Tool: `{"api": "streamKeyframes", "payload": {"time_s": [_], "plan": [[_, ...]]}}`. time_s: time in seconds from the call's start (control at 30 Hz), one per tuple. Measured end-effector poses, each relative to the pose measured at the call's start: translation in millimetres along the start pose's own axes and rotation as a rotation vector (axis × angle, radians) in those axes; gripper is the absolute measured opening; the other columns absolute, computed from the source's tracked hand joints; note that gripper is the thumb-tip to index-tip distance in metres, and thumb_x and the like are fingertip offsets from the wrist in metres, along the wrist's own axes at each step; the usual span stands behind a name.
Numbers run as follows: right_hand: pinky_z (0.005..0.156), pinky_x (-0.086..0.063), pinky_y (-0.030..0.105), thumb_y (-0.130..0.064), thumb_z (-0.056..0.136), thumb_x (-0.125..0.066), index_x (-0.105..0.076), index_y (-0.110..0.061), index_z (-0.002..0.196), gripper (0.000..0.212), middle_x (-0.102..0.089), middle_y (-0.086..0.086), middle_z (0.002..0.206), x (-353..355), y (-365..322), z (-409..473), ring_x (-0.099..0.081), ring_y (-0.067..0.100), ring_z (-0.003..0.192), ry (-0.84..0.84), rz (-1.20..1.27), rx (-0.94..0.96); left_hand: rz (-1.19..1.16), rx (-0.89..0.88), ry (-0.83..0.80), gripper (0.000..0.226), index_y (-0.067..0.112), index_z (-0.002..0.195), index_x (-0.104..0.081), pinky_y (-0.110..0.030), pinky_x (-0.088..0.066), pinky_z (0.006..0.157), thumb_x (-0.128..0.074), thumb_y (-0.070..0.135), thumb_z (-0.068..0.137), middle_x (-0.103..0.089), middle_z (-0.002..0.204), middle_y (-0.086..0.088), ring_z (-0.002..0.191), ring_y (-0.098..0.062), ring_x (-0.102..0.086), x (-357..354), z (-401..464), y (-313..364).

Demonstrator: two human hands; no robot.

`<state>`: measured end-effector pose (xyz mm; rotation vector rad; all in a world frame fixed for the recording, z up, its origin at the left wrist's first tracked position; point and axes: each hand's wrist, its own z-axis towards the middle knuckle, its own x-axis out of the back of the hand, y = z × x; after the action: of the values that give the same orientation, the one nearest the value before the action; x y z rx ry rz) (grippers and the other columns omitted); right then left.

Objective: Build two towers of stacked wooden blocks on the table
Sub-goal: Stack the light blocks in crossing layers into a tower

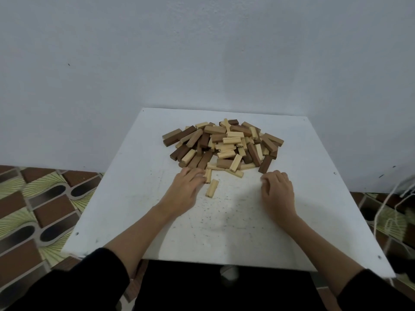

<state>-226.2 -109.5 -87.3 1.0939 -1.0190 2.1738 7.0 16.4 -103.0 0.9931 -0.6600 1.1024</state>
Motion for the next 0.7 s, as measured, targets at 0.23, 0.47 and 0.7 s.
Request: {"api": "streamKeyframes", "payload": {"time_s": [0.23, 0.47, 0.7], "plan": [[0.075, -0.034, 0.004, 0.006, 0.09, -0.043, -0.063, -0.004, 0.101, 0.025, -0.057, 0.003, 0.096, -4, -42, -6, -0.046, 0.009, 0.09, -0.307, 0.28, 0.137, -0.281, 0.101, 0.036, 0.013, 0.0, 0.092, -0.061, -0.011, -0.04, 0.086, -0.051, -0.007, 0.087, -0.055, 0.112, -0.006, 0.102, -0.01, -0.048, -4, -12, 20], [0.078, -0.044, 0.009, 0.016, 0.078, -0.054, -0.062, -0.008, 0.109, 0.04, -0.059, 0.004, 0.108, -6, -47, -5, -0.054, 0.013, 0.096, -0.289, 0.463, 0.077, -0.505, 0.264, 0.017, 0.028, 0.008, 0.106, -0.059, -0.015, -0.046, 0.081, -0.071, 0.007, 0.08, -0.053, 0.111, 0.0, 0.095, -0.008, -0.053, -4, -11, 39], [0.071, -0.036, 0.002, -0.014, 0.073, -0.078, -0.042, -0.019, 0.137, 0.073, -0.047, -0.005, 0.117, -9, -42, -2, -0.044, 0.001, 0.088, -0.504, 0.382, 0.043, -0.544, 0.403, -0.088, 0.063, 0.02, 0.121, -0.049, -0.01, -0.042, 0.078, -0.084, 0.015, 0.068, -0.049, 0.111, 0.004, 0.092, -0.004, -0.048, -2, 0, 49]]}}
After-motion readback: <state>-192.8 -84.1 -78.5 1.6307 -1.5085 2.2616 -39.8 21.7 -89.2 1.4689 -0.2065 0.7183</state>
